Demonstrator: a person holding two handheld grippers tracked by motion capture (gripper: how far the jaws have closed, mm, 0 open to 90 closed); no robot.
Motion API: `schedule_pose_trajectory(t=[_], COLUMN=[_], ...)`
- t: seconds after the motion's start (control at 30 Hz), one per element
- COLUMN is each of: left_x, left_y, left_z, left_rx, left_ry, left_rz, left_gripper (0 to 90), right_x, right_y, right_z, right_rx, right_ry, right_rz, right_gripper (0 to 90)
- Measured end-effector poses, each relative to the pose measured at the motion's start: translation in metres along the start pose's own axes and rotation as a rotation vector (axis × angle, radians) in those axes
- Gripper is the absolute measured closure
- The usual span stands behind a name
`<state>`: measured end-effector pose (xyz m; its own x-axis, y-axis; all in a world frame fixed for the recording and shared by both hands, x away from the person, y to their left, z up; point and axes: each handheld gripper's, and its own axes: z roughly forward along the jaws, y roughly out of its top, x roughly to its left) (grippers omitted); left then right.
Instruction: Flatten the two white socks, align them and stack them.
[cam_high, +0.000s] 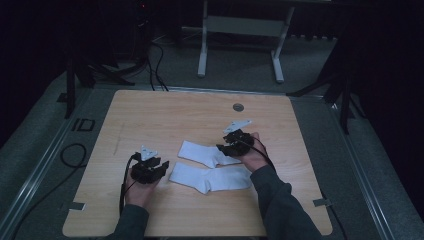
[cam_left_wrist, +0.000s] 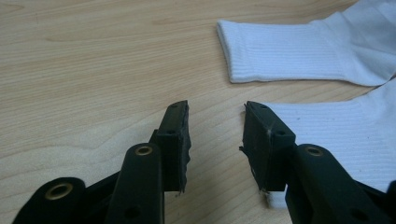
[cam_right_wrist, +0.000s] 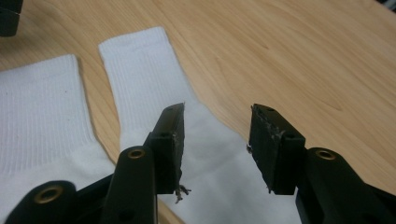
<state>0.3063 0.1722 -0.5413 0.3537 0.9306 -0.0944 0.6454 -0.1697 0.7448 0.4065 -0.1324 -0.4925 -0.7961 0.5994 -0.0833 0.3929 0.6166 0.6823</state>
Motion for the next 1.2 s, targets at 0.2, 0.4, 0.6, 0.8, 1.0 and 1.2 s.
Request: schedule_pose_trajectory(t=[0.2, 0.4, 0.6, 0.8, 1.0, 1.2], left_x=[0.0, 0.0, -0.001, -0.001, 0.0, 0.001], left_y=[0.0, 0.0, -0.001, -0.001, -0.001, -0.001], left_z=[0.001, 0.002, 0.002, 0.002, 0.002, 0.001], left_rx=[0.007, 0.01, 0.007, 0.007, 0.006, 0.003], left_ry=[-0.005, -0.003, -0.002, -0.003, -0.001, -0.003], left_rz=[-0.002, -0.001, -0.002, -0.002, -0.006, -0.013], left_gripper=[60.2, 60.0, 60.0, 60.2, 60.2, 60.2], right_x=[0.007, 0.013, 0.021, 0.028, 0.036, 0.034], right_y=[0.005, 0.01, 0.018, 0.021, 0.019, 0.017], right_z=[0.017, 0.033, 0.044, 0.06, 0.081, 0.085], right_rx=[0.025, 0.052, 0.073, 0.098, 0.153, 0.142], right_ry=[0.025, 0.045, 0.057, 0.082, 0.094, 0.115], right_rz=[-0.013, -0.03, -0.057, -0.062, -0.067, -0.04], right_gripper=[55.2, 55.1, 54.9, 53.8, 51.4, 56.2])
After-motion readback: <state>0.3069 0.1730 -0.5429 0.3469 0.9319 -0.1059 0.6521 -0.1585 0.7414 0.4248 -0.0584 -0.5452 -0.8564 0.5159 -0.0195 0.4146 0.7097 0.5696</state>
